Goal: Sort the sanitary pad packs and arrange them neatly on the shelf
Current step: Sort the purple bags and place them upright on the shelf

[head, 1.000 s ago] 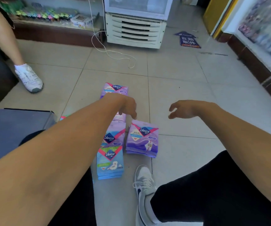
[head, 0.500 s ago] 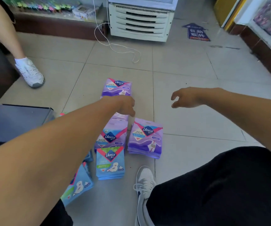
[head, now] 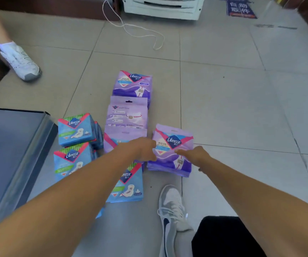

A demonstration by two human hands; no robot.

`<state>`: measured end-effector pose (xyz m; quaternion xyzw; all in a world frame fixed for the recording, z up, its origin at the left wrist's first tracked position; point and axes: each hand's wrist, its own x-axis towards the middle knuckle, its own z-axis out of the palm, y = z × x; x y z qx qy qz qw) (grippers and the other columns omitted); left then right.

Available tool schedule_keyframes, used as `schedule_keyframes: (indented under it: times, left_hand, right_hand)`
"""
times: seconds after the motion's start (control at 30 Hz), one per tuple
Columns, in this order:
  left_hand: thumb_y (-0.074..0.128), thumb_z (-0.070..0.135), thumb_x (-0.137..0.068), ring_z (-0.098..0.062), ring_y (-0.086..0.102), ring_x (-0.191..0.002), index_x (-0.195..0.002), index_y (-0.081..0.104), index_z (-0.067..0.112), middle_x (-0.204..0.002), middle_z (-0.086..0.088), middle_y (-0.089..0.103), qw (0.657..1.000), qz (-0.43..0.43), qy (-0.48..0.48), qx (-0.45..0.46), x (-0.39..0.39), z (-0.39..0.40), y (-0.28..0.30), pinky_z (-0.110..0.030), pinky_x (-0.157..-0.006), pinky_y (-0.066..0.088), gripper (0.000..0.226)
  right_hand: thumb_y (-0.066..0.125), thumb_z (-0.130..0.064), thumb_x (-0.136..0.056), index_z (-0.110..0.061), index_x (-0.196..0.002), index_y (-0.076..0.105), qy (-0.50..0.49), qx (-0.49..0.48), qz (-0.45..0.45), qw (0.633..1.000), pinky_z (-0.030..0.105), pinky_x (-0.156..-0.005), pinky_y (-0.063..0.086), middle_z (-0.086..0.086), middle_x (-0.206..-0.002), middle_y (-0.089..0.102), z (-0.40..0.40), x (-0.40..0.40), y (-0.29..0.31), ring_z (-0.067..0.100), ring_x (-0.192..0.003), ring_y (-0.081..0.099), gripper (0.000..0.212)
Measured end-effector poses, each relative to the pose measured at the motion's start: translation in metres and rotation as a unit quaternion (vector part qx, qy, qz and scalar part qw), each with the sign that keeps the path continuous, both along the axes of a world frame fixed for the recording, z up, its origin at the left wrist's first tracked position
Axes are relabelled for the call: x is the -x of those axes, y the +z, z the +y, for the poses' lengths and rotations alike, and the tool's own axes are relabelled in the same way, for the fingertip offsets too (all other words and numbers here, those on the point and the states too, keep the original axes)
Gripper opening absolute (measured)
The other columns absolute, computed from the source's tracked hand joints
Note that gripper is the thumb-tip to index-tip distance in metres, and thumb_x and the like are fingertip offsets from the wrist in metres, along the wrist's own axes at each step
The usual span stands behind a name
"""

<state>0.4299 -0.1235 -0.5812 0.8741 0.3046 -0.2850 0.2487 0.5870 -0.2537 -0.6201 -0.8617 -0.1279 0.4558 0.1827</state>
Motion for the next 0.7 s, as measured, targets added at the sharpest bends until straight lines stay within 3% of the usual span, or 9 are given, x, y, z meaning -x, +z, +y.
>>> schedule_keyframes:
  times: [0.07,0.13,0.2,0.3,0.37,0.47,0.6,0.7]
  left_hand:
    - [0.057,0.035,-0.094,-0.027,0.05,-0.122,-0.14,0.045,0.014,-0.139,-0.009,0.051,1.0,-0.004,-0.003,-0.003,0.006,0.001,-0.005,-0.033,-0.096,0.042,0.052]
    - [0.057,0.034,-0.094,-0.028,0.051,-0.12,-0.137,0.047,0.013,-0.137,-0.009,0.053,1.0,-0.007,-0.008,-0.009,0.013,0.001,-0.006,-0.032,-0.094,0.042,0.048]
    - [0.057,0.033,-0.093,-0.028,0.053,-0.117,-0.132,0.05,0.014,-0.133,-0.009,0.055,1.0,-0.011,-0.01,-0.016,0.019,0.001,-0.009,-0.033,-0.093,0.045,0.044]
    - [0.058,0.034,-0.092,-0.028,0.055,-0.113,-0.13,0.051,0.015,-0.128,-0.01,0.057,0.999,-0.022,-0.008,-0.04,0.025,0.001,-0.01,-0.037,-0.092,0.049,0.042]
    - [0.057,0.032,-0.093,-0.029,0.055,-0.113,-0.134,0.049,0.015,-0.127,-0.011,0.055,0.998,-0.03,0.003,-0.058,0.029,0.001,-0.01,-0.037,-0.09,0.049,0.045]
    - [0.055,0.031,-0.094,-0.03,0.052,-0.115,-0.139,0.044,0.017,-0.127,-0.012,0.051,0.996,-0.045,0.022,-0.071,0.037,0.001,-0.011,-0.04,-0.091,0.048,0.049]
    - [0.054,0.035,-0.095,-0.031,0.051,-0.113,-0.138,0.044,0.017,-0.122,-0.011,0.051,0.996,-0.036,0.043,-0.073,0.053,0.005,-0.013,-0.039,-0.085,0.044,0.048]
    - [0.054,0.04,-0.094,-0.03,0.053,-0.109,-0.131,0.047,0.015,-0.121,-0.011,0.053,0.995,-0.045,0.071,-0.061,0.06,0.011,-0.013,-0.039,-0.084,0.046,0.045]
  right_hand:
    - [0.082,-0.056,-0.066,-0.012,-0.12,0.052,-0.031,-0.023,0.012,0.999,0.027,-0.055,0.047,0.006,-0.113,0.066,0.005,0.004,-0.016,0.02,-0.089,0.064,0.076]
    - [0.085,-0.057,-0.057,-0.012,-0.119,0.053,-0.056,-0.04,0.012,0.998,0.035,-0.07,0.058,0.007,-0.112,0.067,0.006,0.003,-0.038,0.023,-0.092,0.067,0.083]
    - [0.087,-0.051,-0.059,-0.012,-0.118,0.053,-0.066,-0.053,0.01,0.996,0.038,-0.081,0.058,0.008,-0.111,0.066,0.003,0.002,-0.05,0.025,-0.096,0.066,0.079]
    - [0.09,-0.039,-0.062,-0.012,-0.11,0.06,-0.117,-0.088,0.041,0.988,0.042,-0.083,0.059,0.008,-0.106,0.07,-0.003,0.004,-0.051,0.026,-0.093,0.069,0.062]
    - [0.09,-0.03,-0.065,-0.016,-0.099,0.062,-0.138,-0.119,0.068,0.981,0.044,-0.081,0.06,0.008,-0.103,0.072,-0.007,0.006,-0.05,0.026,-0.089,0.07,0.046]
    - [0.085,-0.019,-0.073,-0.017,-0.092,0.059,-0.166,-0.156,0.106,0.968,0.034,-0.064,0.059,0.006,-0.095,0.071,-0.013,0.007,-0.042,0.022,-0.081,0.07,0.032]
    - [0.081,-0.013,-0.076,-0.009,-0.107,0.062,-0.214,-0.198,0.169,0.942,0.038,-0.068,0.061,0.012,-0.106,0.072,-0.024,0.002,-0.032,0.028,-0.088,0.072,0.037]
    - [0.076,-0.01,-0.081,-0.011,-0.106,0.062,-0.227,-0.237,0.207,0.922,0.036,-0.064,0.062,0.012,-0.109,0.071,-0.026,0.0,-0.019,0.027,-0.087,0.071,0.029]
